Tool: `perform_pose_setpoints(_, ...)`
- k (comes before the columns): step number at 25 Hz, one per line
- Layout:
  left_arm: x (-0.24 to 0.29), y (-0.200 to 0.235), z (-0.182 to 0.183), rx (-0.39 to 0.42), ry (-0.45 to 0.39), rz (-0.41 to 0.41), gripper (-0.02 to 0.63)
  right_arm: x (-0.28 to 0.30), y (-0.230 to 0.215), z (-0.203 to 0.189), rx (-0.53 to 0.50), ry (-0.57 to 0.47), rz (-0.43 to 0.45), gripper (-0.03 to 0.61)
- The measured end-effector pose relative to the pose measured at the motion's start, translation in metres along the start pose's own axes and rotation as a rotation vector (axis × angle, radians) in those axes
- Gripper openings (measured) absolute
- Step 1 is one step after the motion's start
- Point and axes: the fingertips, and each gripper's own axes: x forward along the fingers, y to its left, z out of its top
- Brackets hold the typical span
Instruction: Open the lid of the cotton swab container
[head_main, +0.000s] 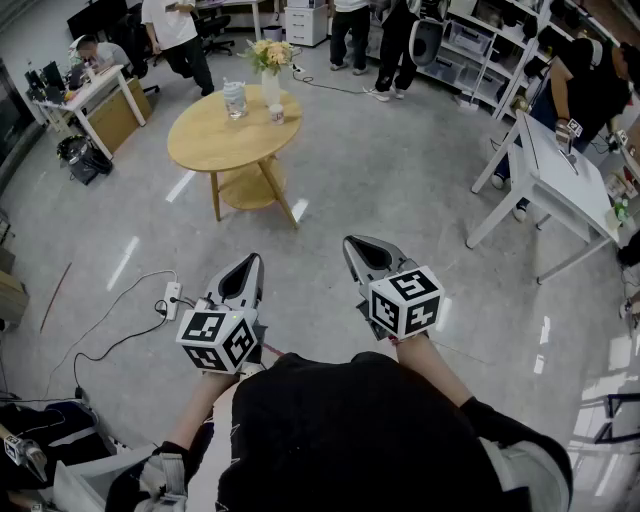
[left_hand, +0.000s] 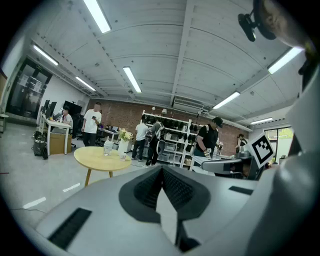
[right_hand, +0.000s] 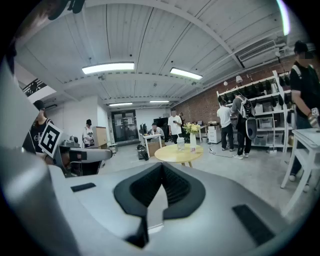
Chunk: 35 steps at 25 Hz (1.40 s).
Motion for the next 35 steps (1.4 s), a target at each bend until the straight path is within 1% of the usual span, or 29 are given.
perform_pose_setpoints(5, -0.001, 0.008, 0.005, -0.003, -0.002, 0.008, 0.011, 0.007, 0.004, 0.002, -0.002, 0.008, 0.005, 0.005)
perform_pose_setpoints(10, -0.003, 0.009, 0.0, -0.008, 0.0, 0.016, 0.011, 0.008, 0.005, -0.002, 0.0, 0.012, 0.013, 0.005)
perform_pose_setpoints(13, -0.004, 0.009, -0.003, -0.015, 0.001, 0.019, 0.011, 0.006, 0.005, -0.004, 0.019, 0.01, 0.02, 0.005)
perform_pose_setpoints(16, -0.009, 0.009, -0.004, -0.023, -0.017, 0.032, 0.011, 0.002, 0.008, -0.005, 0.038, 0.002, 0.04, 0.005)
perform_pose_setpoints(20, -0.007, 0.011, -0.013, -0.056, 0.001, 0.04, 0.011, 0.0, 0.003, -0.011, 0.025, 0.027, 0.035, 0.005)
perform_pose_setpoints(22, -0.005, 0.013, -0.012, -0.055, 0.003, 0.041, 0.011, 0.002, 0.001, -0.011, 0.015, 0.033, 0.034, 0.005)
perform_pose_setpoints(29, 0.013, 0.026, -0.006, -0.039, 0.014, 0.02, 0.011, 0.022, -0.002, -0.008, -0.002, 0.039, 0.03, 0.005)
perform_pose_setpoints(35, 0.048, 0.054, 0.012, -0.039, 0.0, -0.004, 0.011, 0.059, -0.019, 0.006, -0.004, 0.04, 0.006, 0.005)
